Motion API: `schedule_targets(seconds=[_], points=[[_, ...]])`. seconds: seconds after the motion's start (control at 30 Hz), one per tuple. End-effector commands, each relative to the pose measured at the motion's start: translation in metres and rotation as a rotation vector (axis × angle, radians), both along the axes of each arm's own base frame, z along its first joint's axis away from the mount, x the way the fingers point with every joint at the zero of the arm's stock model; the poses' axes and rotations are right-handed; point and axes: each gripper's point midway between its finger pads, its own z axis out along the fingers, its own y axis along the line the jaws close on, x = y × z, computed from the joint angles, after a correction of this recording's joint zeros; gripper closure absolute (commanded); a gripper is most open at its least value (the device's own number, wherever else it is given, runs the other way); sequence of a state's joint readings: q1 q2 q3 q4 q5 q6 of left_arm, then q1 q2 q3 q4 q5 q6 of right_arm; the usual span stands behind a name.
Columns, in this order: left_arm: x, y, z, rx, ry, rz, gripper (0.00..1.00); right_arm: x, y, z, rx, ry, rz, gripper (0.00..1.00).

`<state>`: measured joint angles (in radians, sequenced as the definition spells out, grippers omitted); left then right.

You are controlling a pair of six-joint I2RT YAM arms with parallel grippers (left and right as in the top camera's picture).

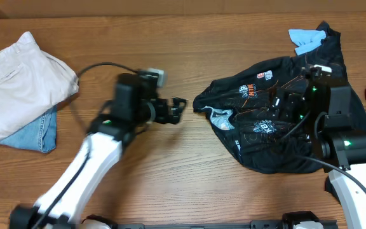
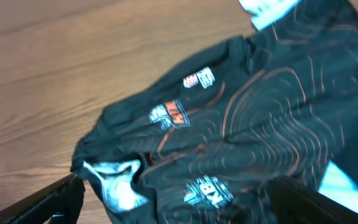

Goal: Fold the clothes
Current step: 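Grasp the shirt's left edge with the left gripper and pull it leftward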

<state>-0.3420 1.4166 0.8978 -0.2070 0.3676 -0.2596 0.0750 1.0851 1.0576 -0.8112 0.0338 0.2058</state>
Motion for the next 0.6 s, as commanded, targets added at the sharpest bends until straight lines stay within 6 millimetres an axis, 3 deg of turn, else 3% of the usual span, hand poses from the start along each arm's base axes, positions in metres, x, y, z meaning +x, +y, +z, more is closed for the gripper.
schedule_targets(seconds=[0.0,0.23,0.57], points=[[-0.004,-0.042,-0.029,-0.088,0.144,0.001,0.00,-0.003,-0.009,0.006,0.003,-0.003,-0.032,0.00],[-0.002,-0.079,-0.082,-0.180,0.322,0.085,0.00,-0.009,-0.011,0.001,0.001,0.027,-0.038,0.00],[0.012,-0.092,-0.121,-0.224,0.361,0.137,0.03,-0.009,-0.011,0.000,0.001,0.031,-0.038,0.00]])
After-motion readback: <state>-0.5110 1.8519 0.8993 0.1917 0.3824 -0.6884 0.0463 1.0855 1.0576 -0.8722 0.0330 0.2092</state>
